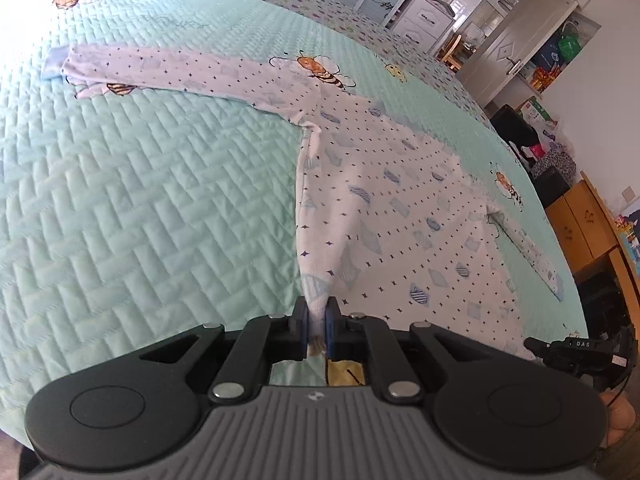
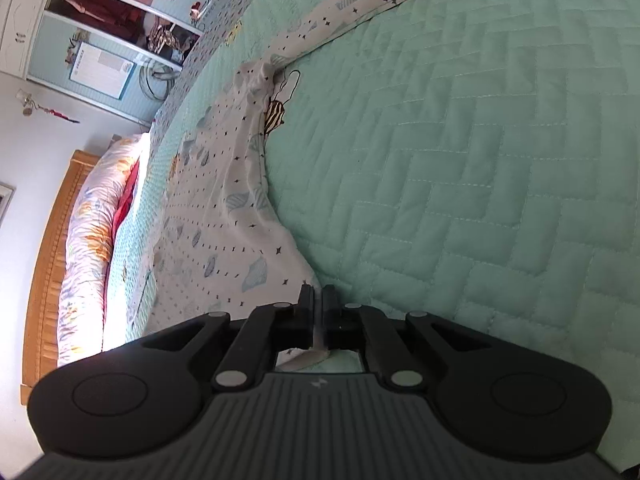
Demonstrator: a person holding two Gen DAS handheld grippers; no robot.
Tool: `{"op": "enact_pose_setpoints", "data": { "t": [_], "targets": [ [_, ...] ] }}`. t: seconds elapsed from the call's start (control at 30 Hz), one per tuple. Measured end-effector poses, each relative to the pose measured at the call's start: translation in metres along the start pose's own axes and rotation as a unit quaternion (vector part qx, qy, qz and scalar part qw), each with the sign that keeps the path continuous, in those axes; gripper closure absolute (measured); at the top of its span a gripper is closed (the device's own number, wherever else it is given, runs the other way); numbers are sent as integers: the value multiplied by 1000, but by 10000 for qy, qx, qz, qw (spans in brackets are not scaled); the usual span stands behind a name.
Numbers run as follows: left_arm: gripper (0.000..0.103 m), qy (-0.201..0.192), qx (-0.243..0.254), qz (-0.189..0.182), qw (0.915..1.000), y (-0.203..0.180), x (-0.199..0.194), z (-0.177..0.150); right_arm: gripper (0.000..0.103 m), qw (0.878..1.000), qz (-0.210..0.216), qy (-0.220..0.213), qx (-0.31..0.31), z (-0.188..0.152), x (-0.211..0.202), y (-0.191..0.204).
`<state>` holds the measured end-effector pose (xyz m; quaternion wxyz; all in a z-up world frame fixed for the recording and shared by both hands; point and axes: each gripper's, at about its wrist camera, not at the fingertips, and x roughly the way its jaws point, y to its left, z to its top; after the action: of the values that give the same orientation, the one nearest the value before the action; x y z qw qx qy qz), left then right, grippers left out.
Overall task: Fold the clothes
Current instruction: 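Pinch the folded side edge with both grippers and pull it straight, then open both grippers and lift them off the garment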
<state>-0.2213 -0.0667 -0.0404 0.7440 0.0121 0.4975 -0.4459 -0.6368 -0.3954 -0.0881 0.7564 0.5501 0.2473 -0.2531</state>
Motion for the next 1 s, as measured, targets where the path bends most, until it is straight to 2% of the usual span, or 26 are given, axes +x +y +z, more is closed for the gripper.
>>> {"op": "enact_pose_setpoints", "data": {
  "t": [0.07, 0.17, 0.2, 0.27, 0.3, 0.33, 0.37, 0.4, 0.43, 0.5, 0.53, 0.6, 0.67, 0.7, 0.87, 0.93, 1.0],
  "targets": [
    [95, 21, 89, 125, 9999, 1, -5, 2, 103, 9999, 19, -6, 105, 0, -1, -5],
    [93, 634, 202, -144, 9977, 3, 13, -7, 103, 9999, 27, 8, 143, 0, -2, -10],
    [89, 673, 264, -141, 9973, 1, 15, -10, 103, 9999, 11, 21, 111, 0, -3, -9],
    [87, 634, 389, -83, 9972, -2, 17, -16, 103, 10000, 7, 17, 36, 0, -5, -5],
    [80, 575, 346, -98, 9977, -1, 15, -17, 101, 10000, 26, -5, -7, -1, -6, -1],
    [72, 504, 272, -125, 9983, 1, 13, -16, 96, 10000, 44, -26, -49, -1, -7, 2],
    [58, 407, 210, -136, 9989, 2, 8, -16, 93, 9999, 63, -48, -92, -2, -7, 6],
    [50, 302, 151, -143, 9993, 4, 3, -16, 81, 9999, 82, -69, -134, -2, -8, 9],
    [47, 199, 154, -123, 9996, 5, -1, -16, 63, 9998, 207, -47, -63, -3, -6, 11],
    [43, -42, 168, -5, 9998, 5, -13, -15, 49, 9992, 402, -10, 39, -6, -2, 12],
    [42, -132, 135, 46, 9998, 8, -16, -14, 48, 9991, 416, 14, -13, -9, 2, 15],
    [41, -239, -7, 122, 9996, 13, -19, -11, 49, 9987, 363, 105, -352, -15, 8, 27],
    [41, -284, -52, 176, 9994, 13, -17, -6, 74, 9970, 165, 199, -727, -19, 14, 38],
    [41, -316, -29, 153, 9994, 12, -17, -3, 103, 9954, -24, 247, -929, -21, 16, 43],
    [41, -571, 417, -69, 9975, -8, -13, 6, 102, 9836, -674, 318, -1641, -14, 3, 56],
    [41, -656, 616, -242, 9957, -21, -4, 13, 101, 9865, -567, 481, -1459, -10, 3, 44],
    [41, -734, 803, -430, 9931, -34, 6, 19, 101, 9856, -642, 604, -1442, -9, 7, 44]
  ]
}}
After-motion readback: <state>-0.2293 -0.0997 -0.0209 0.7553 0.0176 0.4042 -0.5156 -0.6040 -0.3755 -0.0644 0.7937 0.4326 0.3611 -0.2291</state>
